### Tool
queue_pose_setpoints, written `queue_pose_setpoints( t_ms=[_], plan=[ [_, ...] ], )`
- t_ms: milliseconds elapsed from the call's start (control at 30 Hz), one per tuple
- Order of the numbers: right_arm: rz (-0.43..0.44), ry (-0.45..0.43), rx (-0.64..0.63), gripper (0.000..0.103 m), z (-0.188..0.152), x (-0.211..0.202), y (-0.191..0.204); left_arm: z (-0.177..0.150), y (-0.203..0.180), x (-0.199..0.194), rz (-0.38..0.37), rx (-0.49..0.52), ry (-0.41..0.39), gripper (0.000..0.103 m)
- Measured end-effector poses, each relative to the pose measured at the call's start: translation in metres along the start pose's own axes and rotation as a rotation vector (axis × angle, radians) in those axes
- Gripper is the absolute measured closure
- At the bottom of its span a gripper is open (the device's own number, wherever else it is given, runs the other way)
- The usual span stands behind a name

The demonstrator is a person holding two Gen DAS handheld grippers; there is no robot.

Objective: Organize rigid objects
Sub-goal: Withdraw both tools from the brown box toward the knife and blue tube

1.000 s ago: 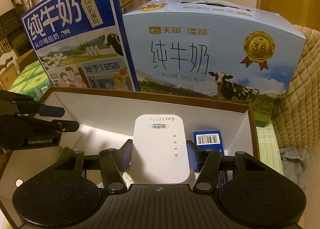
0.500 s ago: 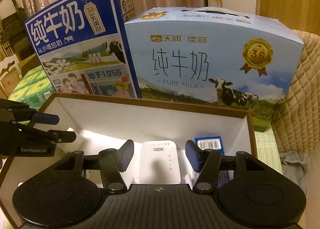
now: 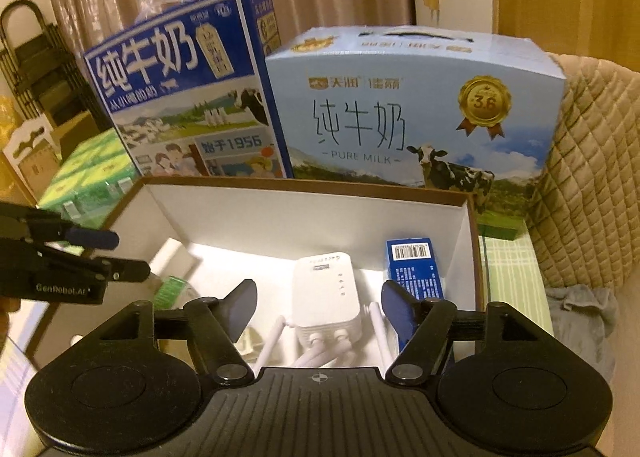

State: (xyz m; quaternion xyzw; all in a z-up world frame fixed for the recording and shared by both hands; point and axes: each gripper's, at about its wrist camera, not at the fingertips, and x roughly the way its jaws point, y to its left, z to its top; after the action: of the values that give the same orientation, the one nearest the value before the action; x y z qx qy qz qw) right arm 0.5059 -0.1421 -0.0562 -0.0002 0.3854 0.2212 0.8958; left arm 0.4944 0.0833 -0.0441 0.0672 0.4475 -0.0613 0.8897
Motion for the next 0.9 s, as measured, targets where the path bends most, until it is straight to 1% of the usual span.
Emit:
queue_pose_setpoints(
  t_ms=[267,467,667,767,900],
  plan=[
    [0.039,-0.052,0.062,0.034,-0.013,-0.049,0.008,-0.029,-0.004,-0.046,0.0,-0.054,0.002,0.05],
    [0.047,-0.079,0.084,0.034,-0.033,-0.087,0.02,-0.056,-0.011,-0.08,0.002,-0.089,-0.011,0.05],
    [0.045,-0.07,0.098,0.033,-0.064,-0.115,0.032,-0.087,-0.025,-0.102,-0.002,-0.12,0.004,0.05],
    [0.051,-0.053,0.114,0.033,-0.08,-0.125,0.037,-0.105,-0.032,-0.11,-0.02,-0.139,0.025,0.05],
    [0.05,-0.041,0.13,0.033,-0.097,-0.136,0.043,-0.127,-0.039,-0.118,-0.021,-0.162,0.045,0.05]
  ],
)
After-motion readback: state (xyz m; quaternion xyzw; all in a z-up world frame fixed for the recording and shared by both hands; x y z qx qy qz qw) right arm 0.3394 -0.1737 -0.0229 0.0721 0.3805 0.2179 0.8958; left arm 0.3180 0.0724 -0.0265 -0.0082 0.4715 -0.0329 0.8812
